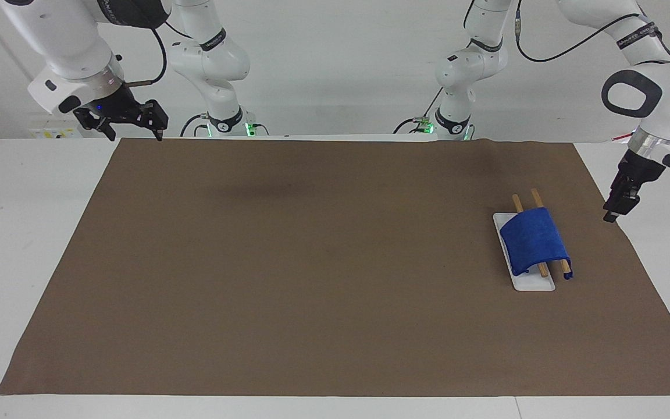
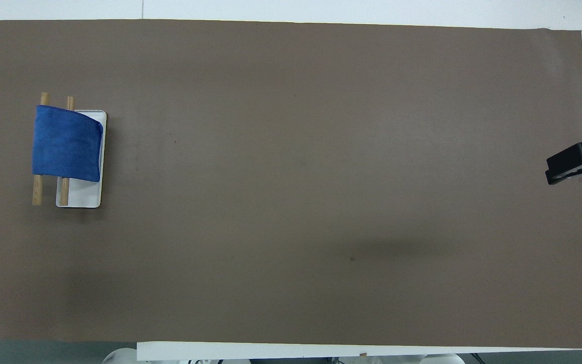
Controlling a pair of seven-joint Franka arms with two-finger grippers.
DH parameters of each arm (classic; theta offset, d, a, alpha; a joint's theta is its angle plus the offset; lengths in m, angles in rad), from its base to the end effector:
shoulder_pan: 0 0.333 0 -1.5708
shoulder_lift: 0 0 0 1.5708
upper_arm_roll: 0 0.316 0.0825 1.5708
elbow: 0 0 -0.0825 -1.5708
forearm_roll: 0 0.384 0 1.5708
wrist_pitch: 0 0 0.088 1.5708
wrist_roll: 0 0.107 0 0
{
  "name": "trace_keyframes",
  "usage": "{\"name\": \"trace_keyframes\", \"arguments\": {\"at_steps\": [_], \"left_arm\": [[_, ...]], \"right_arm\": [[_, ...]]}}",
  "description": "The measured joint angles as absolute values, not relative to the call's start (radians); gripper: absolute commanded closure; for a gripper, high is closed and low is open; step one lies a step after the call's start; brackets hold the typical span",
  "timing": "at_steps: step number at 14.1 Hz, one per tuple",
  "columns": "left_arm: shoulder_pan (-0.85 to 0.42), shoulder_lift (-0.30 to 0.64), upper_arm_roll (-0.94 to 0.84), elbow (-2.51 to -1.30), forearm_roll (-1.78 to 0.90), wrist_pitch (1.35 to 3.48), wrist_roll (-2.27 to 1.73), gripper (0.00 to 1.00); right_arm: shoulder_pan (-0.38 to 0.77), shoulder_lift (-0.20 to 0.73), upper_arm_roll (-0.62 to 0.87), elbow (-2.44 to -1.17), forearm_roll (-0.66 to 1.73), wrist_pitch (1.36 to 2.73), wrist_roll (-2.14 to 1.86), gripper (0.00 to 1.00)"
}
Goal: Right arm passes towel to left arm to hang
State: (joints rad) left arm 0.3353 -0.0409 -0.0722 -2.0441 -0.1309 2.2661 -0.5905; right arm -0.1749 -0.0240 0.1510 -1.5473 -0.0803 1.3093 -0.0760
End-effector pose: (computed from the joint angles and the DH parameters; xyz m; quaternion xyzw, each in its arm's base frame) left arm 0.5472 0.1435 0.4858 0.8862 0.4412 0.1203 0.0744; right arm 0.5175 -0.0214 0.6286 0.9932 0.0195 -0.1088 0.0361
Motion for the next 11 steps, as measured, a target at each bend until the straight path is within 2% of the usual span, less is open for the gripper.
{"name": "trace_keyframes", "arguments": {"at_steps": [3, 8, 11], "left_arm": [[0.33, -0.045, -0.088, -1.985, -0.13, 2.2, -0.55, 0.0], [0.253, -0.069, -0.102, -1.729, -0.118, 1.696, -0.226, 0.0], [0.133, -0.051, -0.107, -1.588, -0.058, 1.535, -0.137, 0.0]], "right_arm": [[-0.176, -0.03, 0.151, -1.562, -0.08, 1.309, -0.076, 0.0], [-0.176, -0.043, 0.152, -1.583, -0.079, 1.319, -0.077, 0.0], [-0.175, -0.045, 0.154, -1.584, -0.079, 1.324, -0.078, 0.0]]}}
